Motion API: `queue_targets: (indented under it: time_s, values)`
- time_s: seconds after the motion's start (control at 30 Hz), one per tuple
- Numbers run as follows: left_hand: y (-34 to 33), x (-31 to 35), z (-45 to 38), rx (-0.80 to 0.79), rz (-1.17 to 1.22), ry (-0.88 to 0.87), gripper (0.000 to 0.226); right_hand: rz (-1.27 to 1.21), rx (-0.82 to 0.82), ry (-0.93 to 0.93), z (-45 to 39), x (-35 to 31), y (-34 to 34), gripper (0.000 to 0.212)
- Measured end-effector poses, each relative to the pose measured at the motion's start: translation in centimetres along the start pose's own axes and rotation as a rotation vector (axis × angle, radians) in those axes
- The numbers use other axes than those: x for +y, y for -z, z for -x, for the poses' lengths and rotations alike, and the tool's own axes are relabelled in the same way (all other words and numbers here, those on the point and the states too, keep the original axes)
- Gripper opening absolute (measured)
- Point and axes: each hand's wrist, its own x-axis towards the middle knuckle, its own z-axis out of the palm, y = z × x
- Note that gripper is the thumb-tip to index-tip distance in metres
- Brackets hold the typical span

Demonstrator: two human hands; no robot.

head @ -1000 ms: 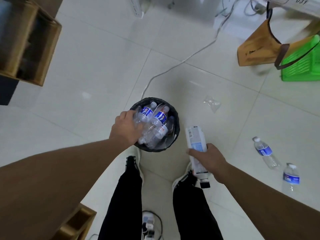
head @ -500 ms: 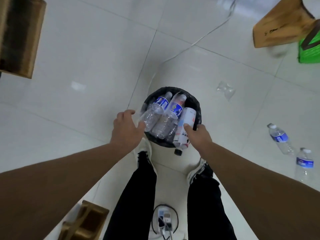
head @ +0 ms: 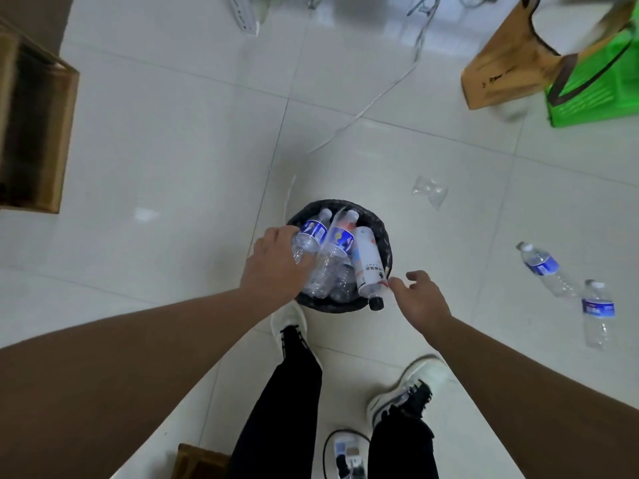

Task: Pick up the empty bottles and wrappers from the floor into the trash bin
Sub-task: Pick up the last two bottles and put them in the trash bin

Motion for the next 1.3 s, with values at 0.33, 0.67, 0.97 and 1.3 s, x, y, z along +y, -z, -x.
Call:
queue_targets:
  time_s: [0.33, 0.67, 0.97, 1.3]
  values:
    - [-7.0, 7.3, 3.1, -0.055, -0.181, -0.107, 0.052, -0.118, 0.012, -0.022, 2.9, 10.8, 9.1, 0.072]
    - [-16.0, 17.6, 7.7, -0.163, -0.344, -0.193, 0.064, -0.279, 0.123, -0.225, 6.3, 29.4, 19.0, 0.075]
    - [-22.8, 25.4, 11.9, -0.184, -0.381, -0.212, 0.065, -0.432, 0.089, -0.232, 9.2, 38.8, 21.8, 0.080]
    - [-24.7, 29.0, 10.7, -0.168, -0.428, -0.204, 0.066, -0.457, 0.083, -0.195, 7.3, 41.2, 25.3, 0.081]
